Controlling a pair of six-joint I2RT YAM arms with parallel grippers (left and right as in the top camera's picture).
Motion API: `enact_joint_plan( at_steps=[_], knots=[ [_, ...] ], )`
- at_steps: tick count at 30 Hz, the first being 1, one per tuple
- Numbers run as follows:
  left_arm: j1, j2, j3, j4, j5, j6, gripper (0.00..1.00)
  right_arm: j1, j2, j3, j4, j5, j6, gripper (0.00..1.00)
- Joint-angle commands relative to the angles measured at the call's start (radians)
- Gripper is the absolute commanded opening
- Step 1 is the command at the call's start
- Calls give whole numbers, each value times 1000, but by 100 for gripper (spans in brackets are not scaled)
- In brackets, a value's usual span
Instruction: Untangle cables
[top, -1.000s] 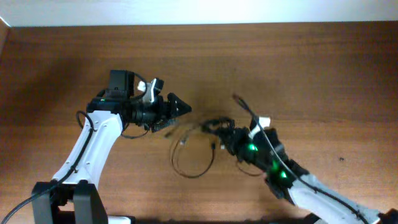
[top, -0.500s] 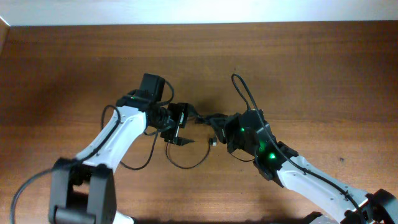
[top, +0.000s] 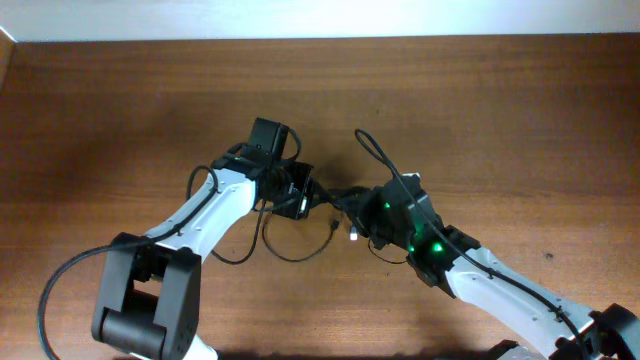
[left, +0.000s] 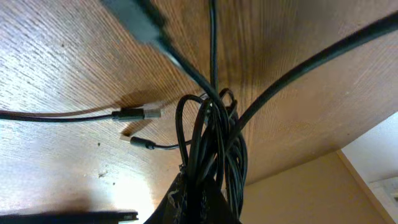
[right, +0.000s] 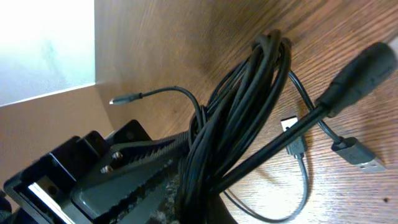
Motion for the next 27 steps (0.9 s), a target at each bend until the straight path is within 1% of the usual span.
enact_joint_plan(
  at_steps=[1, 2, 3, 6, 7, 8, 10, 12, 13, 14, 15, 16, 17, 19, 20, 21, 22, 23, 24, 25, 27],
  knots=[
    [23, 11, 5, 23, -140, -18, 23, -1, 0, -3, -30, -31, -41, 4],
    [20, 11, 5, 18, -133, -18, 35, -1, 0, -3, -29, -31, -37, 4],
    [19, 11, 5, 5, -113, -18, 45, -1, 0, -3, -30, -31, -30, 4],
    [7, 11, 5, -63, -33, -18, 52, -1, 0, -3, -21, -31, -7, 4],
    [8, 11, 5, -87, -1, -18, 62, -1, 0, -3, -22, -31, -7, 4],
    [1, 13, 5, -90, 28, -17, 65, -1, 0, -3, -22, -31, -7, 4],
    [-16, 14, 5, -89, 48, -18, 63, -1, 0, -3, -22, -31, -7, 4],
    [-31, 34, 5, -58, 45, -18, 49, -1, 0, -3, -22, -32, -7, 4],
    [-34, 53, 5, -46, 45, -18, 47, -1, 0, -3, -22, -32, -7, 4],
    [-42, 92, 5, -37, 62, -35, 38, -1, 0, -3, -22, -32, -7, 4],
    [-42, 117, 5, -13, 63, -38, 22, -1, 0, -3, -23, -32, -7, 4],
    [-41, 128, 5, 9, 62, -38, 11, -1, 0, -3, -23, -32, -8, 4],
    [-32, 129, 5, 42, 39, -37, 7, -1, 0, -3, -48, -32, -10, 4],
    [-17, 129, 5, 51, 2, -36, 7, -1, 0, -3, -138, -32, -16, 4],
    [-16, 129, 5, 52, -18, -37, 7, -1, 0, -3, -216, -32, -16, 5],
    [-16, 129, 5, 51, -22, -37, 7, -1, 0, -3, -233, -35, -49, 10],
    [-16, 129, 5, 52, -37, -37, 7, -1, 0, -3, -233, -40, -90, 20],
    [-15, 129, 5, 52, -48, -39, 6, -1, 0, -3, -233, -42, -144, 34],
    [-15, 129, 5, 52, -52, -75, 7, -1, 0, -3, -252, -37, -193, 44],
    [-10, 129, 5, 56, -51, -89, 7, -1, 0, -3, -280, -19, -193, 47],
    [18, 129, 5, 59, 0, -89, 7, -1, 0, -3, -313, 34, -192, 47]
  ],
)
